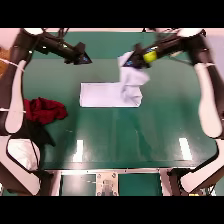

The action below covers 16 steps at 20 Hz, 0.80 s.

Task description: Fold the shirts.

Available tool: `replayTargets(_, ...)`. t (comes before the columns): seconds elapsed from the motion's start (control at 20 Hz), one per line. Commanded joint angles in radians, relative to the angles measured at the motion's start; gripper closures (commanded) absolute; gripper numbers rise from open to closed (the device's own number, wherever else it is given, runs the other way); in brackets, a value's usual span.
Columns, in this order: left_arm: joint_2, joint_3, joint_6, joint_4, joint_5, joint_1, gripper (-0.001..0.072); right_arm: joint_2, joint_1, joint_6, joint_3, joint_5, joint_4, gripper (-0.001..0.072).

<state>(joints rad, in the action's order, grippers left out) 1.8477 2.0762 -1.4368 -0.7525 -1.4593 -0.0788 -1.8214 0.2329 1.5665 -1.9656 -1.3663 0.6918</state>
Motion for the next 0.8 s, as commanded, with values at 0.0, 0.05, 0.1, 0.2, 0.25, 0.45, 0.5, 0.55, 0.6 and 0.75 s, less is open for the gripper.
replayTargets(0.0, -0.016, 0.000, 0.007, -0.003, -0.078, 0.068, 0.0683, -0.139, 0.235, 0.030, 0.002, 0.393, -0.002, 0.0598)
replayTargets(0.05, -0.016, 0.000, 0.007, -0.003, -0.079, 0.075, 0.0683, -0.189, 0.293, 0.030, 0.002, 0.482, -0.004, 0.0326)
replayTargets(0.1, -0.016, 0.000, 0.008, -0.003, -0.081, 0.082, 0.0683, -0.224, 0.334, 0.026, 0.002, 0.522, -0.004, 0.0164)
replayTargets(0.2, -0.016, 0.000, 0.039, -0.004, -0.098, 0.091, 0.0683, -0.241, 0.341, -0.008, 0.000, 0.489, 0.010, 0.0163)
replayTargets(0.25, -0.016, 0.000, 0.055, -0.005, -0.103, 0.091, 0.0683, -0.229, 0.304, -0.008, -0.010, 0.430, 0.032, 0.0163)
replayTargets(0.45, -0.016, 0.000, 0.068, -0.004, -0.121, 0.091, 0.0683, -0.145, 0.036, -0.007, -0.022, 0.185, 0.054, 0.0163)
replayTargets(0.5, -0.016, 0.000, 0.069, -0.005, -0.121, 0.091, 0.0683, -0.134, -0.038, -0.006, -0.022, 0.122, 0.054, 0.0163)
replayTargets(0.55, -0.016, 0.000, 0.069, -0.005, -0.121, 0.091, 0.0683, -0.129, -0.115, 0.003, -0.021, 0.057, 0.064, 0.0163)
replayTargets(0.6, -0.016, 0.000, 0.069, -0.005, -0.121, 0.091, 0.0683, -0.129, -0.183, 0.025, -0.019, -0.007, 0.106, 0.0163)
replayTargets(0.75, -0.016, 0.000, 0.069, -0.004, -0.121, 0.091, 0.0683, -0.129, -0.320, 0.054, 0.086, -0.078, 0.217, 0.0163)
